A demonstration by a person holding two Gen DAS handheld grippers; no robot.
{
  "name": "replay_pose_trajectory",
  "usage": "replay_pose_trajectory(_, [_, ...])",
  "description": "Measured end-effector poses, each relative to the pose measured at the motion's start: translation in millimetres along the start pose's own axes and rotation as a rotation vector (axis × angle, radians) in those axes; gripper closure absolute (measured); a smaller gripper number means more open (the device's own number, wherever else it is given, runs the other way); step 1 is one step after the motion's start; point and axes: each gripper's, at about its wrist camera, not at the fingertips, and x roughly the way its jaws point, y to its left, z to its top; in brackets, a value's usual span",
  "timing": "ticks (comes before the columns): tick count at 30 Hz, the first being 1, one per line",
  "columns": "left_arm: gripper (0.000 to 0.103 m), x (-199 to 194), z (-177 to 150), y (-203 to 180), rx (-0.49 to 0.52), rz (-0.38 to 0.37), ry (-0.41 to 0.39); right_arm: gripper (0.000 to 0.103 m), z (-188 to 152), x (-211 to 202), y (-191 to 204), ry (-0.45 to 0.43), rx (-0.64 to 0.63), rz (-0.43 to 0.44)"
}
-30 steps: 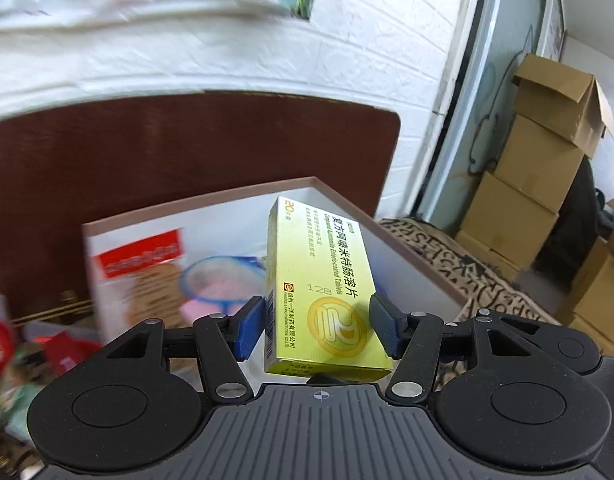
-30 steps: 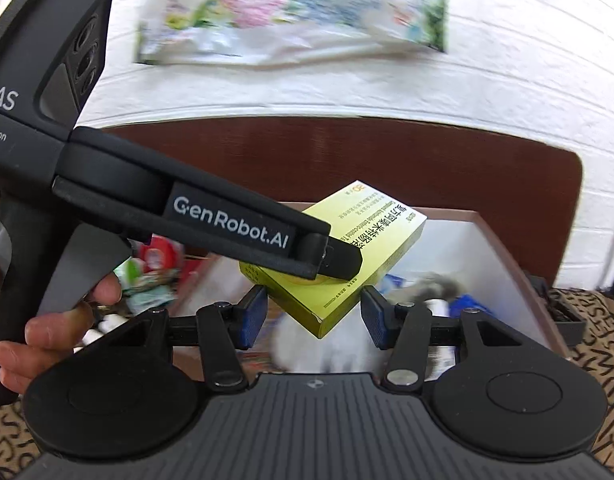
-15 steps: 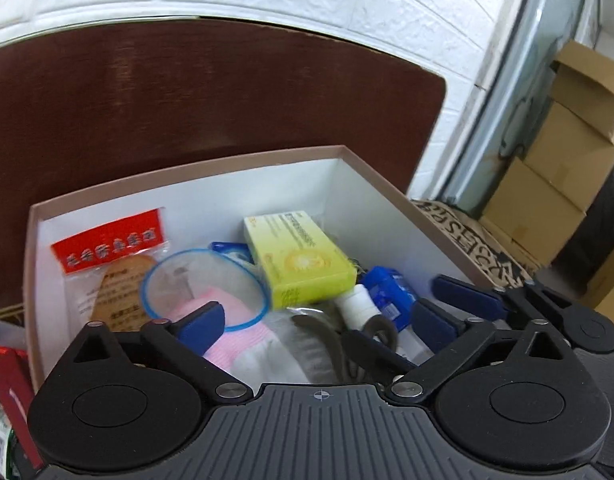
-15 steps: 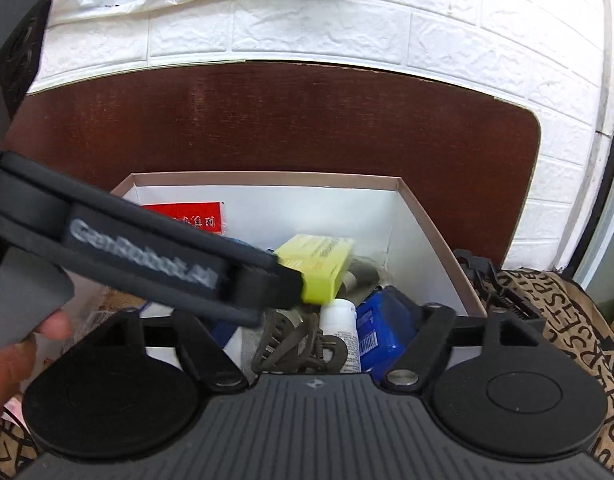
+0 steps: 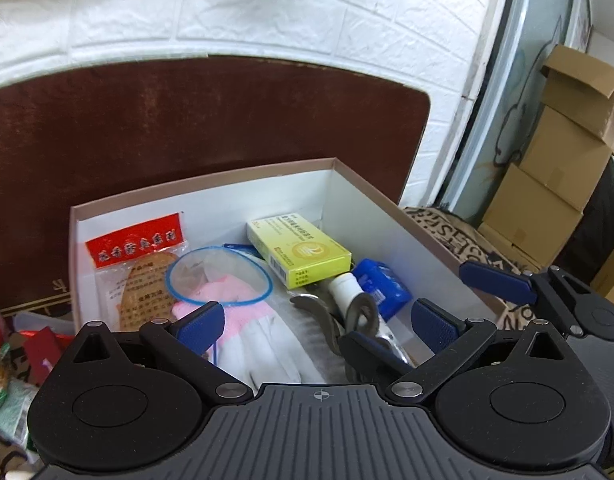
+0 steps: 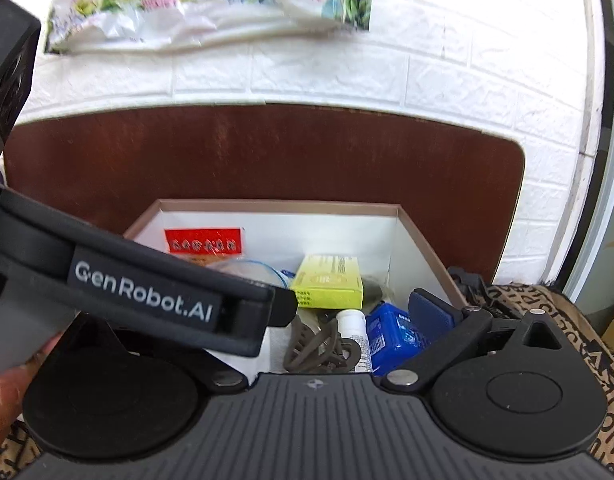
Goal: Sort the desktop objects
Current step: 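Lower the yellow box into the cardboard box and open the left gripper, then withdraw the left gripper from the box toward the white-pink glove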
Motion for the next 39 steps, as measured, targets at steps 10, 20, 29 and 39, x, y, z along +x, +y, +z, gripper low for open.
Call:
replay_pose_trajectory(10, [0.0, -67, -23, -19, 0.001, 0.016, -0.071, 0.0, 0, -50, 22, -0.043, 0.021, 0.05])
replay_pose_trajectory(20, [0.0, -136, -71, -12, -0.111, 0.036, -0.114, 0.0, -15, -101, 57, -0.081, 0.021, 0.145])
replay_pose_trajectory(29, [0.0, -179, -130, 6, -0.178, 0.115, -0.128, 0.0, -43, -124, 101, -0.039, -0.022, 0.24])
replay_pose_trajectory(39, [0.0, -198, -191, 37, -0.217, 0.241, -0.093, 0.0, -84, -122, 151, 0.072, -0.016, 0.339])
